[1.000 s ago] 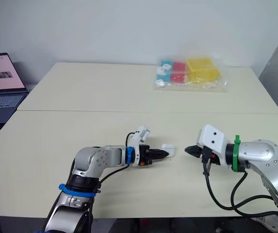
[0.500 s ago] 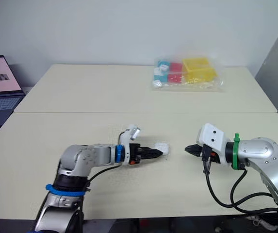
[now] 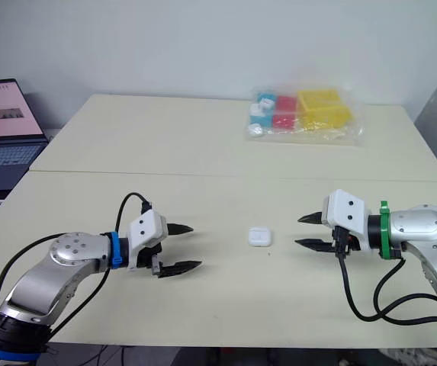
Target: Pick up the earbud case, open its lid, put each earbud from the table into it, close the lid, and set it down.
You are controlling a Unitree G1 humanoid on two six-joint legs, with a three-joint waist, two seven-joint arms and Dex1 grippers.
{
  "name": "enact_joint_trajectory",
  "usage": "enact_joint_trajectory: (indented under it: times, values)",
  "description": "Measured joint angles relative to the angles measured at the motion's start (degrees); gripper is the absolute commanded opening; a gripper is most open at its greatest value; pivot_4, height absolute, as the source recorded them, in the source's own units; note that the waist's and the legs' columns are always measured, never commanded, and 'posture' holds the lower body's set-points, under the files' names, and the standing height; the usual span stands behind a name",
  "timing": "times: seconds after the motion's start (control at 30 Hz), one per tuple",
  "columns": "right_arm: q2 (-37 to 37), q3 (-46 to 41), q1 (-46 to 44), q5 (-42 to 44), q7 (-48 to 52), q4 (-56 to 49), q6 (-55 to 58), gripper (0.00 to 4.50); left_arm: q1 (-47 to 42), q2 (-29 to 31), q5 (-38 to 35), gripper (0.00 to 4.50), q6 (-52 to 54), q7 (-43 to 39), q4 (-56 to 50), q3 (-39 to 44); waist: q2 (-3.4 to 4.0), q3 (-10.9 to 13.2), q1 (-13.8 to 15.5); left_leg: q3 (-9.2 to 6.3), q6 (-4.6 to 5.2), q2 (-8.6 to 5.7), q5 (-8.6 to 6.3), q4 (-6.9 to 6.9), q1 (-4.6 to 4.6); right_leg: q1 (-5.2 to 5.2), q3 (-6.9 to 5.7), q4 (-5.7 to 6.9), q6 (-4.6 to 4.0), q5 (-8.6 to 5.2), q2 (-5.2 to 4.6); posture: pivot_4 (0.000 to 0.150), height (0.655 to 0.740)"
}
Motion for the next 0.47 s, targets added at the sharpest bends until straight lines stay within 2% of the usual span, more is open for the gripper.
enact_joint_trajectory:
  times: [0.07, 0.17, 0.33, 0.47]
  values:
    - [-2.0, -1.4, 0.5, -0.1, 1.7, 0.6, -1.3, 3.47, 0.1, 0.2, -2.3, 4.5, -0.9, -2.2, -0.6, 2.9, -0.01, 0.0, 0.3, 0.08, -0.02, -0.03, -0.02, 0.01, -0.04, 0.0, 0.02, -0.06, 0.09, -0.03, -0.07, 0.15, 0.7359]
    - [-4.4, -5.9, 2.7, -1.5, 4.2, 3.0, -6.9, 4.47, 0.8, 1.3, -4.2, 4.5, -1.2, -2.5, -3.7, 7.4, -0.01, 0.0, 0.4, 0.13, -0.07, -0.03, -0.05, 0.01, 0.0, 0.07, 0.05, -0.17, 0.17, -0.04, -0.09, 0.15, 0.7359]
    - [-5.1, -9.4, 7.8, -2.2, 8.1, 4.3, -12.4, 4.47, 2.9, 3.3, -4.1, 4.5, -0.9, -3.5, -7.3, 8.5, -0.01, 0.0, 0.6, 0.13, -0.07, -0.01, -0.06, -0.01, 0.05, 0.07, 0.05, -0.12, 0.18, -0.04, -0.06, 0.15, 0.7359]
    - [-5.1, -11.2, 6.9, -0.5, 8.8, 4.3, -12.3, 4.47, 3.0, 3.7, -4.3, 4.5, -1.0, -5.0, -7.2, 8.5, -0.01, 0.0, 0.3, 0.11, -0.08, 0.0, -0.05, 0.03, 0.15, 0.08, 0.05, 0.07, 0.17, -0.04, -0.04, 0.15, 0.7359]
